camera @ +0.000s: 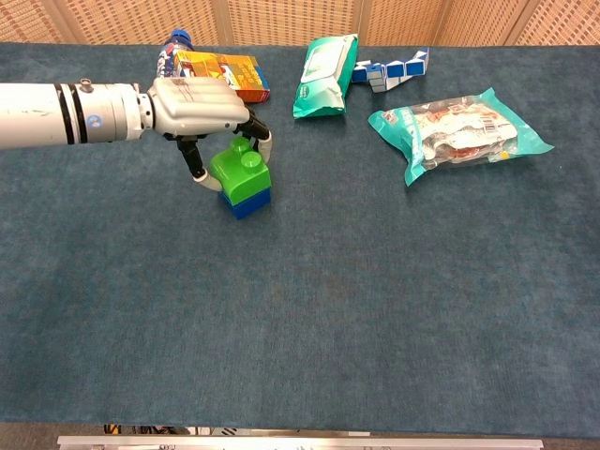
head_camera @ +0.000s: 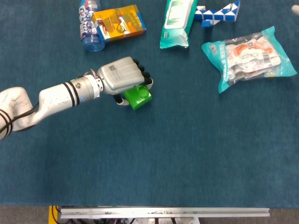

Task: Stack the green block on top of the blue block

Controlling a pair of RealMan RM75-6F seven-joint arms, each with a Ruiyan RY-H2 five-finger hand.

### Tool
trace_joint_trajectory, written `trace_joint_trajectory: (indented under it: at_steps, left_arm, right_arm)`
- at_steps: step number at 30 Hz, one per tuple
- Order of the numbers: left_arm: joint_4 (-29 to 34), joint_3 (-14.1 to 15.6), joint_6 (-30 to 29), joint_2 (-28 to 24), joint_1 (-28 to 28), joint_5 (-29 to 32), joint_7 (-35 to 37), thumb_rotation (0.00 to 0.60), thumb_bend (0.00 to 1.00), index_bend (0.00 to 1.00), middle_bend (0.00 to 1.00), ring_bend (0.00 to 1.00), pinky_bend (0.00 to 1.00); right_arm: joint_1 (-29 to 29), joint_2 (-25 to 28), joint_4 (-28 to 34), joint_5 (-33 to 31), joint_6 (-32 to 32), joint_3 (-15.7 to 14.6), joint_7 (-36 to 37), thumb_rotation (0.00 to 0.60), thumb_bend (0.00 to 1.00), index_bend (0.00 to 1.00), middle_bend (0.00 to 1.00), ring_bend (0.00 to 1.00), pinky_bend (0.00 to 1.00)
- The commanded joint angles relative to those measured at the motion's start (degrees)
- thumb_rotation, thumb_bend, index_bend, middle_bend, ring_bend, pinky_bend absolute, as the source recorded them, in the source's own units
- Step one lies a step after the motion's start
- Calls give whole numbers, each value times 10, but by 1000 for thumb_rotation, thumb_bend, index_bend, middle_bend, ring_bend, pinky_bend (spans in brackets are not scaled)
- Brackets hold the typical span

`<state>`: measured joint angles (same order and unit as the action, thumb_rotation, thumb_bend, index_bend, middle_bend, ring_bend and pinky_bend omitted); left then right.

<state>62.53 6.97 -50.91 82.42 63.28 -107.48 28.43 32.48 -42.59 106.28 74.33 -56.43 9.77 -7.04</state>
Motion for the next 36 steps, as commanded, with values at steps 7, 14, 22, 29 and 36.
trace_joint_trajectory:
  at_steps: [7,14,22,29,36]
  left_arm:
    - [-48,20,-17,24,13,-6,35,600,173,399,380,350,356]
    - [-76,31,-24,37,16,-5,52,600,173,399,379,350,356]
    - [-89,38,-25,43,19,3,62,600,173,399,378,349,356]
    - [-89,42,-23,41,20,11,60,600,173,399,378,350,356]
    - [-83,46,-23,35,18,16,52,600,173,399,379,350,356]
  right_arm:
    - [1,1,5,-17,2,5,-16,600,13,37,254,160,267]
    - [2,-2,8,-27,3,7,-26,600,13,37,254,160,267]
    - [1,0,8,-31,3,9,-28,600,13,37,254,160,267]
    - [-1,1,7,-29,3,9,-25,600,12,37,254,160,267]
    - [-1,1,8,-28,4,11,-25,600,13,37,254,160,267]
